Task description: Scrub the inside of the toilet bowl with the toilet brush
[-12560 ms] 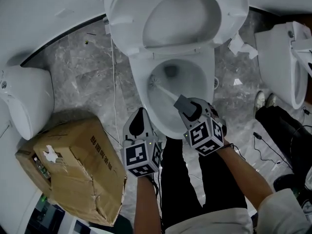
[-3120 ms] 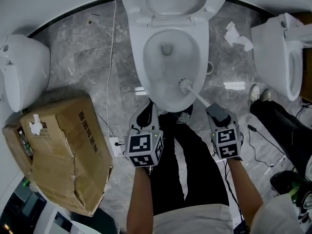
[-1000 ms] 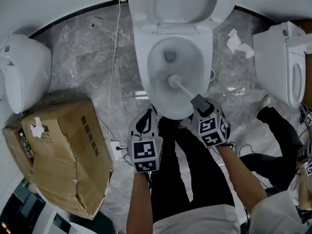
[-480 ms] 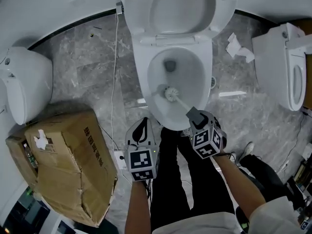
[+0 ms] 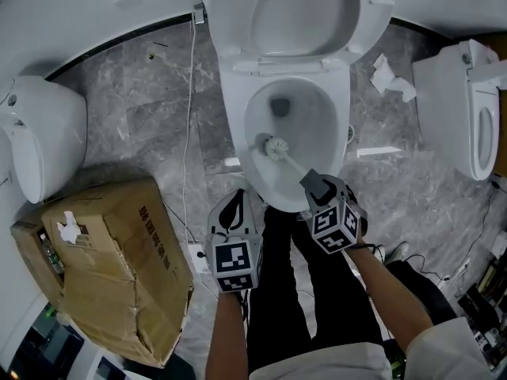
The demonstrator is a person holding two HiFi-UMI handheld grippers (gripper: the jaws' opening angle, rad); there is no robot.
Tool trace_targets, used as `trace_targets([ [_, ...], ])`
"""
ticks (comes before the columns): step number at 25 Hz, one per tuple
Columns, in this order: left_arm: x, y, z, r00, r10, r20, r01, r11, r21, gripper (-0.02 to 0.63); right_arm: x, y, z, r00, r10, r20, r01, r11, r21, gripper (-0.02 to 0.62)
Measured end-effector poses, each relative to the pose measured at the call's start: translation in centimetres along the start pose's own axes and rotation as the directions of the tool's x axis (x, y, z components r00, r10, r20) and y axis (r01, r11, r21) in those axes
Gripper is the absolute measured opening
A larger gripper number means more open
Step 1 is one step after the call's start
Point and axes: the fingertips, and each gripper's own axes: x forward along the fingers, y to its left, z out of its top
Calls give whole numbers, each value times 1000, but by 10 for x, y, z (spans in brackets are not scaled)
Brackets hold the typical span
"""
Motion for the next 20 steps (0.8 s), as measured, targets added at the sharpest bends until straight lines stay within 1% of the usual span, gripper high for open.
trace_targets([
  [4,2,6,-2,1000,-4,-19,4,1000,-8,21,6,0,11,1000,2,5,-2,1000,1,176],
  [9,7,13,0,999,-11,-32,11,1000,-21,21,12,-5,21,1000,6,10,-6,1000,27,176],
  [14,24,14,13,999,-33,-26,34,999,21,21,18,-12,35,1000,-5,22,4,999,52,176],
  [20,40,9,33,998,-58,-12,59,998,35,21,23,-13,46,1000,-13,26,10,994,111,176],
])
